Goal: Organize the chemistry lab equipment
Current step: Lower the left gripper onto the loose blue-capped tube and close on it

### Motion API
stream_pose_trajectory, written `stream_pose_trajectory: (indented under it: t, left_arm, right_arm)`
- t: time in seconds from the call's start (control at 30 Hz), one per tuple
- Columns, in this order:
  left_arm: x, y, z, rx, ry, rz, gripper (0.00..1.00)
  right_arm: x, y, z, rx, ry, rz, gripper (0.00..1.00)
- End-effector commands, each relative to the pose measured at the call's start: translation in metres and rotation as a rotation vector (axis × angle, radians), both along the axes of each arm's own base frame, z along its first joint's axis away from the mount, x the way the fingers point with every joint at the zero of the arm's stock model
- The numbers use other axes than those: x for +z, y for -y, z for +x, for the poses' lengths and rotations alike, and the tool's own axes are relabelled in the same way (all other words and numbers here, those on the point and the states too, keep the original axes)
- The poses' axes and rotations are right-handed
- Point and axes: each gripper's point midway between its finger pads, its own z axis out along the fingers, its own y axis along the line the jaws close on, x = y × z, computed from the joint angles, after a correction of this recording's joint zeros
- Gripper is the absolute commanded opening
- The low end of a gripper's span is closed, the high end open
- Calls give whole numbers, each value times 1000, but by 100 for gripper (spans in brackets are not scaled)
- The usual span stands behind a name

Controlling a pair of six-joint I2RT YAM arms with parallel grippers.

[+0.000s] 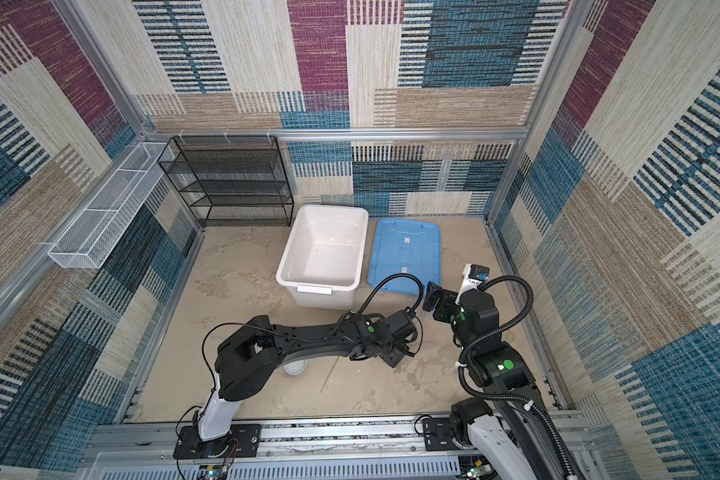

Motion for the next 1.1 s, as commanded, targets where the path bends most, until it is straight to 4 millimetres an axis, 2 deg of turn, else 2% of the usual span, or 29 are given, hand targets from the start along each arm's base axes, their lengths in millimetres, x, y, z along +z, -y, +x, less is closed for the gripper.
stream_pose_trajectory:
  t: [0.0, 0.1, 0.23, 0.3, 0.53, 0.6, 0.93, 1.07]
  left_arm:
    - [-4, -12, 2, 37, 0, 61, 63]
    - [-8, -13, 3, 48, -6, 100, 59]
    - [-14, -25, 7, 79, -3, 179, 56]
    - [-13, -30, 7, 93, -5, 184, 51]
    - [-9, -53, -3, 115, -55, 196, 39]
    - [-10, -54, -7, 110, -82, 180, 35]
    - [-22, -56, -19, 66, -158, 201, 34]
    - [-23, -61, -14, 97, -152, 220, 24]
  right_arm:
    - [2, 4, 0, -20, 13, -18, 99]
    - [1, 4, 1, -19, 14, -21, 99]
    - [0, 4, 1, -16, 13, -22, 99]
    - [0, 4, 1, -15, 14, -22, 99]
    - [-1, 3, 2, -11, 13, -24, 99]
    - [-1, 3, 3, -10, 12, -25, 99]
    - [-2, 3, 4, -11, 9, -30, 99]
    - [-3, 3, 4, -11, 5, -33, 99]
